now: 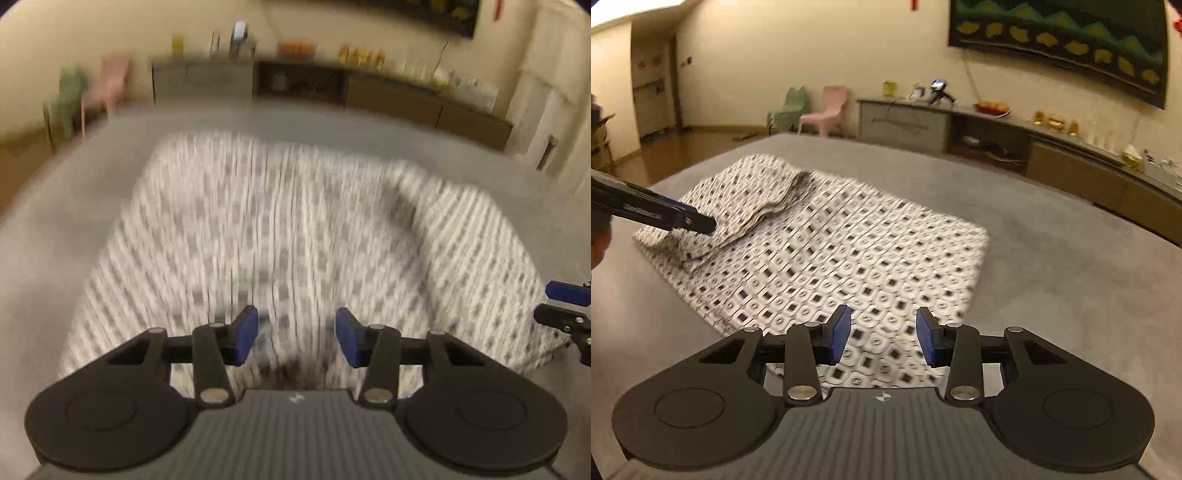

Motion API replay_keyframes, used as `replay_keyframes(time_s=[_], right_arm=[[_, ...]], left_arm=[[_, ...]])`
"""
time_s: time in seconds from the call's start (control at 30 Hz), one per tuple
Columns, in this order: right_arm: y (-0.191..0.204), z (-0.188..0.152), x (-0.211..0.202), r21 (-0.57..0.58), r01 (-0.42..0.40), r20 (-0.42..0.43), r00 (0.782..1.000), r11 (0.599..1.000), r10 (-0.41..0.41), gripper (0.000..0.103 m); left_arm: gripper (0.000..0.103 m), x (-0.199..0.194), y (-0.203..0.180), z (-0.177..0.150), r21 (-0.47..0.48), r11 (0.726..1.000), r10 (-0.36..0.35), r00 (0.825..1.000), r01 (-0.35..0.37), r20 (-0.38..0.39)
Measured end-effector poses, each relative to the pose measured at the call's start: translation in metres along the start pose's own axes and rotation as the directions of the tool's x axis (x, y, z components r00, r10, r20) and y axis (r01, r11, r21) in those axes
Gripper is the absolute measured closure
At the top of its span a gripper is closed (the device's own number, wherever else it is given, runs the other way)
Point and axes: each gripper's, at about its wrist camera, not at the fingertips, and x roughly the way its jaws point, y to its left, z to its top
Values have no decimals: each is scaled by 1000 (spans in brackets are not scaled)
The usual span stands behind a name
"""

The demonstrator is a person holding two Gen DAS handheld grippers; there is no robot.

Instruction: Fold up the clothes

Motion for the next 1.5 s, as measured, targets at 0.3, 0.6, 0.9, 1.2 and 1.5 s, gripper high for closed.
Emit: replay_keyframes(time_s=[0.3,0.6,0.9,1.2,1.5], right_arm=[[-15,7,15,112,37,-65,997,993,-30,47],[34,93,39,39,-20,22,1000,999,19,47],[33,115,150,87,75,-157,986,993,-61,67],[43,57,78,122,-15,-120,992,992,29,67],[8,17,-10,296,108,17,993,949,-119,20]], left_arm=[[56,1,-9,-4,36,999,20,1000,-20,3],[56,4,-4,3,-31,999,-42,999,42,0],[57,4,5,3,-75,994,-78,997,78,-2],[57,6,2,5,-85,992,-98,995,97,-6],[57,-14,-8,10,-50,993,-99,991,104,90]])
